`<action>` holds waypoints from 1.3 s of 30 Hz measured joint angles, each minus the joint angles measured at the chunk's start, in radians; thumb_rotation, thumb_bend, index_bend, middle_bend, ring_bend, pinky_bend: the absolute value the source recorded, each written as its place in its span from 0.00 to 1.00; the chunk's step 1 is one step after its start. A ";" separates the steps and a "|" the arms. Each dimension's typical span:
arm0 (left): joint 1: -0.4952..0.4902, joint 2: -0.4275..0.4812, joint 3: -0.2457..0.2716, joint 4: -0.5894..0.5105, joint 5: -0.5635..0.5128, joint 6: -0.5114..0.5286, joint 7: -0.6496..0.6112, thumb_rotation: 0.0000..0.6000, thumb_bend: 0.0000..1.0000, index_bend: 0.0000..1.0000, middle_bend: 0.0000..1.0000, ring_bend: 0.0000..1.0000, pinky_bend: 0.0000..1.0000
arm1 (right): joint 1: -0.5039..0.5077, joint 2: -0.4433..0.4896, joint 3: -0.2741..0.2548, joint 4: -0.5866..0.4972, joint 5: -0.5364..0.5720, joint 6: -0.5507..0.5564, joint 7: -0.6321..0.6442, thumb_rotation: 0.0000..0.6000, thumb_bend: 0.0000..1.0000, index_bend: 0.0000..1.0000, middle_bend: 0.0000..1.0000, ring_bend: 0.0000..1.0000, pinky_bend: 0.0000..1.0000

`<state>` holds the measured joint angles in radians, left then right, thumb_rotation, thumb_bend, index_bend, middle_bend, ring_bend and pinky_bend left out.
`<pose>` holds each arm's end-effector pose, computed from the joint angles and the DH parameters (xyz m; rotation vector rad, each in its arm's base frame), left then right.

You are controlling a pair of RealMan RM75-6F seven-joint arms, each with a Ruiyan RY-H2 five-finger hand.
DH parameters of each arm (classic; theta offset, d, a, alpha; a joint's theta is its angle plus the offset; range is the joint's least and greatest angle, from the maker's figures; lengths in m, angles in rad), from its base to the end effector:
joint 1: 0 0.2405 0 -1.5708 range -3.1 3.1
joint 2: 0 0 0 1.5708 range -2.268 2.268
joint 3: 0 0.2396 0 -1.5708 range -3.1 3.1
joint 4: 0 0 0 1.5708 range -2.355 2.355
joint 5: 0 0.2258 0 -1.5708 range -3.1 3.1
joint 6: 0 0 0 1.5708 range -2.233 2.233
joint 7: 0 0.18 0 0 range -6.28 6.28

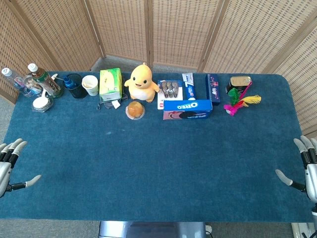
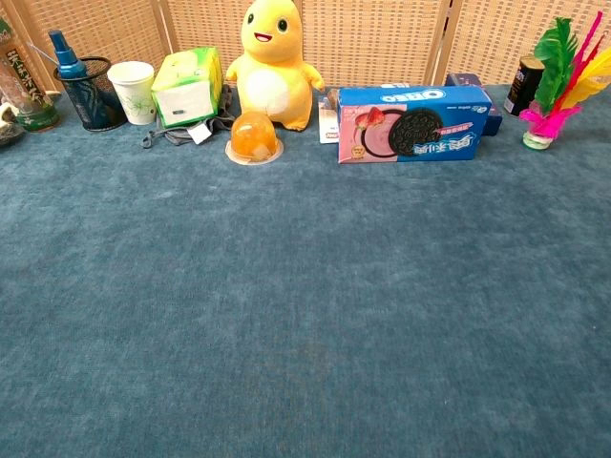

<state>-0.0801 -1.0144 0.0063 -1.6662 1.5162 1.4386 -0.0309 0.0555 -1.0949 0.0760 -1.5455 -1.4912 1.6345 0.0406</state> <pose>-0.3086 0.2019 0.1469 -1.4505 -0.9604 -0.8282 -0.3107 -0.2124 0.1818 1.2763 -0.7478 0.9550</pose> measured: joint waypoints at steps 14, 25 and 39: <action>0.007 0.004 -0.006 -0.002 -0.005 0.016 -0.004 0.43 0.00 0.00 0.00 0.00 0.04 | 0.054 -0.021 -0.009 -0.014 -0.071 -0.082 -0.032 0.04 0.00 0.05 0.00 0.00 0.46; 0.006 0.010 -0.015 0.003 -0.024 0.011 -0.020 0.44 0.00 0.00 0.00 0.00 0.04 | 0.245 -0.125 -0.013 -0.093 -0.201 -0.297 -0.133 0.05 0.02 0.15 0.00 0.21 0.82; 0.009 0.021 -0.020 0.010 -0.036 0.010 -0.051 0.42 0.00 0.00 0.00 0.00 0.04 | 0.434 -0.315 0.015 -0.106 -0.214 -0.524 -0.307 0.89 0.43 0.15 0.00 0.20 0.80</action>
<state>-0.0710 -0.9934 -0.0141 -1.6566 1.4805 1.4485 -0.0822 0.4892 -1.4098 0.0913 -1.6517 -1.7055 1.1105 -0.2669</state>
